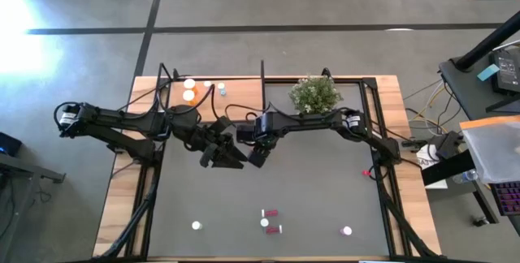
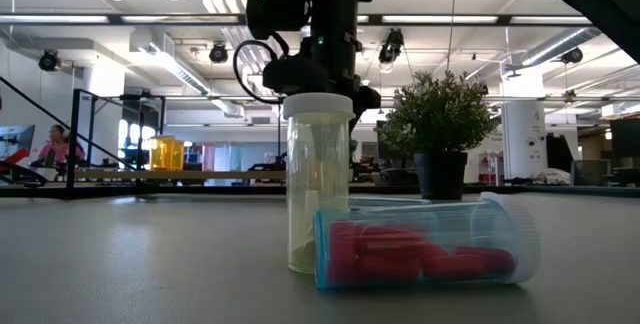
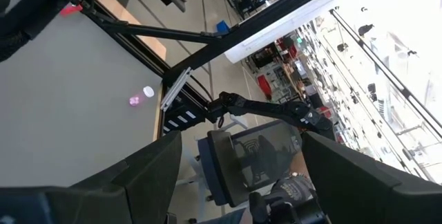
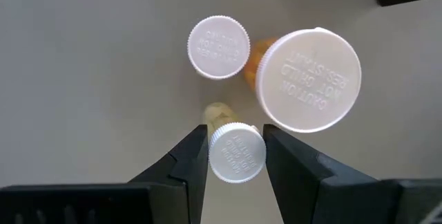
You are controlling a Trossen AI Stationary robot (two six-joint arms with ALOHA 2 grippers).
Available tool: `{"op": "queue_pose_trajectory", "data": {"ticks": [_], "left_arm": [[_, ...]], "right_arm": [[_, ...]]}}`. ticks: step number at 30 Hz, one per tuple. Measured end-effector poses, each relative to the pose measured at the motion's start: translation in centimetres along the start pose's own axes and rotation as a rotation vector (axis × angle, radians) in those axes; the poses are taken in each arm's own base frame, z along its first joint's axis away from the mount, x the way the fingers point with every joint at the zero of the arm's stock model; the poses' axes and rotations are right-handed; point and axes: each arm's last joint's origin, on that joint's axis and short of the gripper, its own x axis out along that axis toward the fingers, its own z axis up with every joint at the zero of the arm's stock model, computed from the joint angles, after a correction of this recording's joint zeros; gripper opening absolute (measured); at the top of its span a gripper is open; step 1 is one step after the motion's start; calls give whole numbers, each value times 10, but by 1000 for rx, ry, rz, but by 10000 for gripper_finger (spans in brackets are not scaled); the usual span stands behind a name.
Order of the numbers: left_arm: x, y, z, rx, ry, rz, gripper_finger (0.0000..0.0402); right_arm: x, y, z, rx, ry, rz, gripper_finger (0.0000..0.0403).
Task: Pick and place medicine bottles onto shelf by color
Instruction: Move the top small yellow pill bottle to the center of the table
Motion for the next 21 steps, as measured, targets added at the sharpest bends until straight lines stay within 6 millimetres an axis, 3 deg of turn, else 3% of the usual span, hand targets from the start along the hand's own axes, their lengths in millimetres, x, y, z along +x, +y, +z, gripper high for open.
{"op": "queue_pose_trajectory", "data": {"ticks": [21], "left_arm": [[0,0,0,0,0,0,283]], "right_arm": [[0,9,-5,-42,-5,5,123]]}}
